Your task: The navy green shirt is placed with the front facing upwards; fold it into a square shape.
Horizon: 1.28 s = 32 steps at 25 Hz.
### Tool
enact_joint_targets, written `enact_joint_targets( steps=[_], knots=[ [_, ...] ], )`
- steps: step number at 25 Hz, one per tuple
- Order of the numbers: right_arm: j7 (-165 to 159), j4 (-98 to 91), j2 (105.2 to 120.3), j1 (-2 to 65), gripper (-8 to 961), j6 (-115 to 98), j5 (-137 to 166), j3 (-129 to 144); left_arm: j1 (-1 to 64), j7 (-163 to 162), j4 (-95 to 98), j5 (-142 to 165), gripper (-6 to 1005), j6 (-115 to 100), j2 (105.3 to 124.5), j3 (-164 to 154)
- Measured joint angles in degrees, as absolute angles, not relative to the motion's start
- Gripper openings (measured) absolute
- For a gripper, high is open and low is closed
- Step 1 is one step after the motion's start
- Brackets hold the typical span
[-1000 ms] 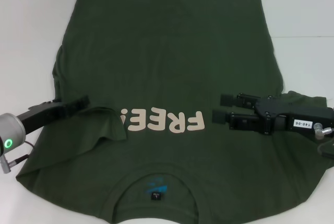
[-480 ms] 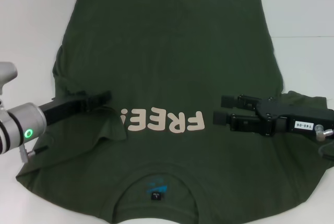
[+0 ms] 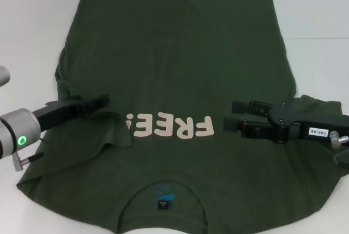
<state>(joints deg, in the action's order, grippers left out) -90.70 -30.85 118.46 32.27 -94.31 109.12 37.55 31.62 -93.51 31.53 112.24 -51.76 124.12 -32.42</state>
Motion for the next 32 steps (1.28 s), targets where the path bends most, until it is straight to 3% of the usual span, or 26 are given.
enact_joint_targets(
  steps=[24,29,32],
  knots=[
    [-90.7,-31.0,118.63,32.7,883,-94.1,108.8,37.4,29.5,-94.0,34.4,112.8,907,-50.1,124.12,-32.7],
    [-90.6,-31.0,118.63,32.7,884,-94.2,108.8,37.2,29.5,-94.1,34.6,112.9,778,-49.7,124.0,-32.9],
    [-90.6,-31.0,118.63,32.7,884,-94.1,108.8,37.2,29.6,-94.2,34.6,113.6,635,-48.8,123.98,-33.0]
  ],
)
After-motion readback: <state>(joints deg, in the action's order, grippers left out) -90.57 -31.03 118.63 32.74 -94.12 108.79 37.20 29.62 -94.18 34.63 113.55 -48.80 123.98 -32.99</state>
